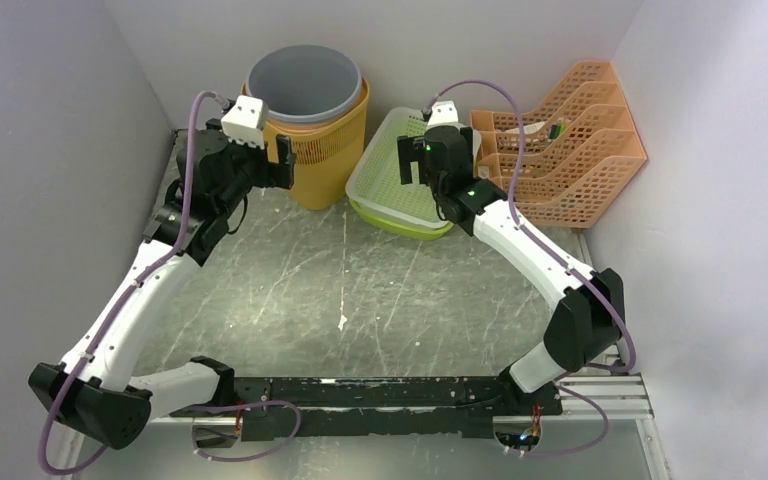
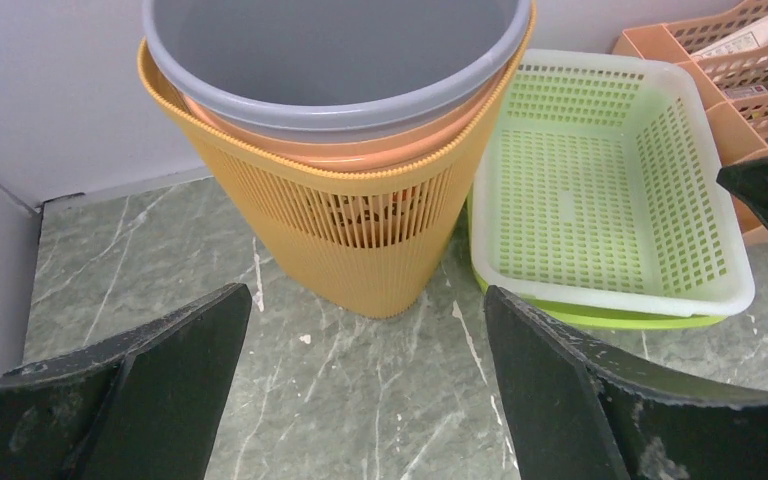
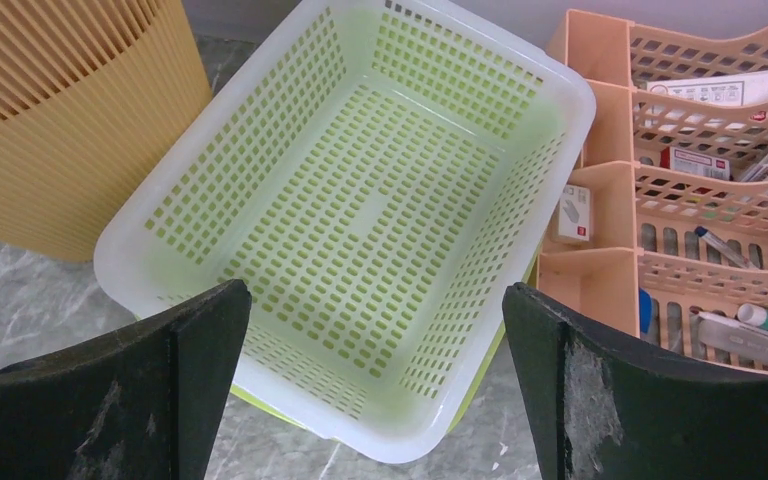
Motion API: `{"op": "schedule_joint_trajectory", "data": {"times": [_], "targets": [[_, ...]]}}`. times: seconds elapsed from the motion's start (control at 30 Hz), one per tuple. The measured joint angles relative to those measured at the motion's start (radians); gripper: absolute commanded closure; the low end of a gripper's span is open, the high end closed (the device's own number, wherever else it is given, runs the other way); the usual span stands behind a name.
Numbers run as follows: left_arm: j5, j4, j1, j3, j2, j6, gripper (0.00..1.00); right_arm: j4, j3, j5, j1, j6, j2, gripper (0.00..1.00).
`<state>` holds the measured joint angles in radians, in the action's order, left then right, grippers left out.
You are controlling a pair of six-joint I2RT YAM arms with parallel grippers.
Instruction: Turn the large container upside down
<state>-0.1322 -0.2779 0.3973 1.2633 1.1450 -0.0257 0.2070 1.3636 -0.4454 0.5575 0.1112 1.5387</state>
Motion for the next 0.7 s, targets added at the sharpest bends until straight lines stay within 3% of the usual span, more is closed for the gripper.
{"op": "schedule_joint_trajectory", "data": {"times": [0.27, 0.53, 0.7], "targets": [[0.060, -0.017, 0.000, 0.069, 0.044, 0.049, 0.04, 0.005, 0.001, -0.015, 0.000, 0.001, 0.002, 0.00], [0.125, -0.135, 0.000, 0.473, 0.310, 0.182, 0.07, 0.054, 0.027, -0.007, -0.013, 0.035, 0.065, 0.00], [0.195, -0.202, 0.000, 0.595, 0.429, 0.259, 0.15, 0.084, 0.034, -0.003, -0.021, 0.046, 0.091, 0.00]]}}
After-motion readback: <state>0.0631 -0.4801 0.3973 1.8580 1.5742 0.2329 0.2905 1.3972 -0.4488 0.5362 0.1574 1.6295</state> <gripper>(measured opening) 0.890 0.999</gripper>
